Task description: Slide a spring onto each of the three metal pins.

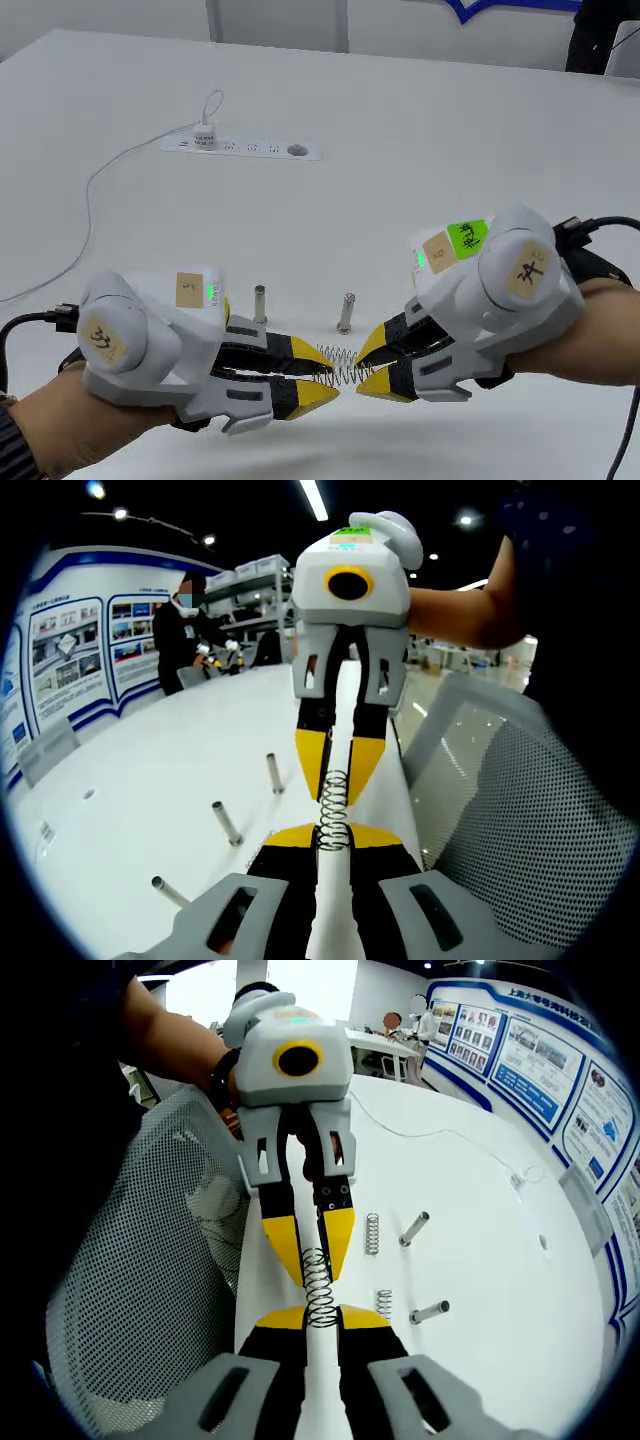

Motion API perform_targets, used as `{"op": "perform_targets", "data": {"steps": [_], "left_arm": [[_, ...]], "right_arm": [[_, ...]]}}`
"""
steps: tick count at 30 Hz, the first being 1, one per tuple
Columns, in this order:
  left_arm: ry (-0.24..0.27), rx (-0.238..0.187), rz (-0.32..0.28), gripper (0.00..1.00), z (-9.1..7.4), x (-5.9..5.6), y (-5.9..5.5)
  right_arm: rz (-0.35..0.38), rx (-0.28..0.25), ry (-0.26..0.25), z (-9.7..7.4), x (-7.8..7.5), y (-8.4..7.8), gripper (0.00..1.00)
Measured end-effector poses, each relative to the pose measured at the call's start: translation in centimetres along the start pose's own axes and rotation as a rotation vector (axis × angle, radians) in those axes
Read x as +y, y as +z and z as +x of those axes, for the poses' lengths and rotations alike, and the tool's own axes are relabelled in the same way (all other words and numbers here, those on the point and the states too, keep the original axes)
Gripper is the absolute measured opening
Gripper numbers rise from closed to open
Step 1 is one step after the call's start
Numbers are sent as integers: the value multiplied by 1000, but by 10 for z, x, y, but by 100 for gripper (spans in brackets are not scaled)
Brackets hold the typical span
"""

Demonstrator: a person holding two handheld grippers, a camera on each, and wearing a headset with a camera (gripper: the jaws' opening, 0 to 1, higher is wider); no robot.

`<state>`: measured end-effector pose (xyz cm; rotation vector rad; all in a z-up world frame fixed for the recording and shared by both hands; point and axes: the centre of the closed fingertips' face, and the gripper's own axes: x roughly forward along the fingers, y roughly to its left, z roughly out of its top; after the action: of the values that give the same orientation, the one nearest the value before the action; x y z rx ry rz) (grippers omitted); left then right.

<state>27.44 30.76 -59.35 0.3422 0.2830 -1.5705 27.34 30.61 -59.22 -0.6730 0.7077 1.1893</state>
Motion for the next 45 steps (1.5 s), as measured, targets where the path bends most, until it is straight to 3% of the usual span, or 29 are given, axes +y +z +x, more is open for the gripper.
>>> {"op": "perform_targets", "data": {"steps": [8, 20, 35, 45], "left_arm": [[-5, 11, 3, 11, 2, -1, -2], [-1, 15, 2, 12, 5, -1, -3], [15, 12, -18, 17, 4, 4, -5], [52, 4, -42, 23, -11, 13, -10]], "right_arm": [[-1, -38, 6, -6, 5, 19, 12], [-57, -19, 7, -4, 7, 32, 12], [-59, -3, 11, -3, 4, 32, 12], [-37, 18, -28, -16, -9, 25, 12]]}}
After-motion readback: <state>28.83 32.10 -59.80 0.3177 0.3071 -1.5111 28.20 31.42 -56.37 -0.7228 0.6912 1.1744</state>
